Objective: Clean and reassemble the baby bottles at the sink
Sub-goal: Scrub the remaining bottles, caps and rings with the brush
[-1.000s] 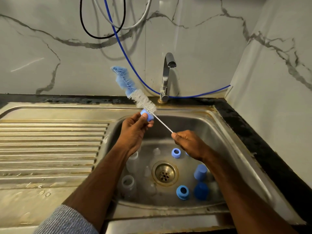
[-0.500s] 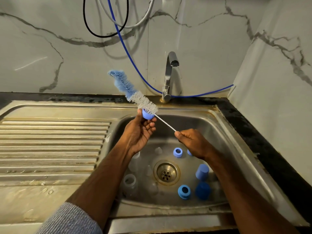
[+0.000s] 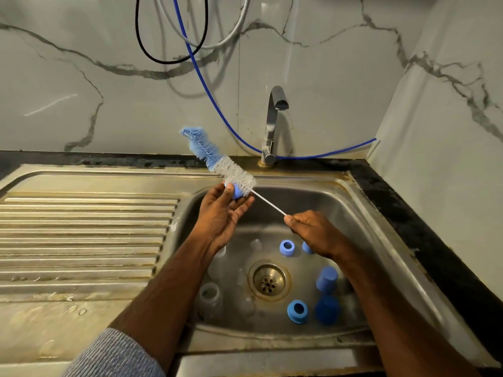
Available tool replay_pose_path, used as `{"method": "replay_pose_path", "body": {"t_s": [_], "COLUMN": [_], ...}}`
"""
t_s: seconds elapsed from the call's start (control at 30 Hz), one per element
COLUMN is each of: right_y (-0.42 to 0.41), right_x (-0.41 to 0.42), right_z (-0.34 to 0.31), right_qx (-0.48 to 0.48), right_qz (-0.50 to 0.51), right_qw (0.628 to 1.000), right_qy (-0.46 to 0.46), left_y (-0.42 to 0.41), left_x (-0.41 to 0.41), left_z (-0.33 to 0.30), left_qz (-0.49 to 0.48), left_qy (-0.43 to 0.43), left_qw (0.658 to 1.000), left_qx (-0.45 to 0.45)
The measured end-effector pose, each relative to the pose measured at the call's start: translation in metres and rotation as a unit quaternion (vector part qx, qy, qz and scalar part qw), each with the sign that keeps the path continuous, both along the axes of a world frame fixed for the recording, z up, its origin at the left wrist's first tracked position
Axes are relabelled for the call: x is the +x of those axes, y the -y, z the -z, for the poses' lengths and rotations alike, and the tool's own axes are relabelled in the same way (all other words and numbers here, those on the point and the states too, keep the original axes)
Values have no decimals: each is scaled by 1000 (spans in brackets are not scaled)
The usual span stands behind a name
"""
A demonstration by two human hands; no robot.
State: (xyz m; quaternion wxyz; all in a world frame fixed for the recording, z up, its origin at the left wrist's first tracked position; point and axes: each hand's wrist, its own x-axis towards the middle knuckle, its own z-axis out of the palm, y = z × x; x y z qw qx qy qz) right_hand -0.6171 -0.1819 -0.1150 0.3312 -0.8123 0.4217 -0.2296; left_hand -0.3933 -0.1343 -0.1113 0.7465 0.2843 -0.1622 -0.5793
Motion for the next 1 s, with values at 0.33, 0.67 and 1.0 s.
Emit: {"method": "replay_pose_path", "body": {"t_s": [0.33, 0.67, 1.0], "right_y": [4, 2, -4], "right_x": [-6, 4, 6], "right_z": [4, 2, 0], "right_qx": [12, -18, 3], "right_qz": [8, 28, -5], "right_qw": [1000, 999, 1000], "right_qy": [8, -7, -4], "left_y": [2, 2, -2], "left_x": [6, 0, 12], "left_z": [4, 5, -2], "left_qz": [-104, -122, -36], "left_qy": [279, 361, 209], "left_qw": [954, 924, 977], "left_qx": [37, 11, -15]}}
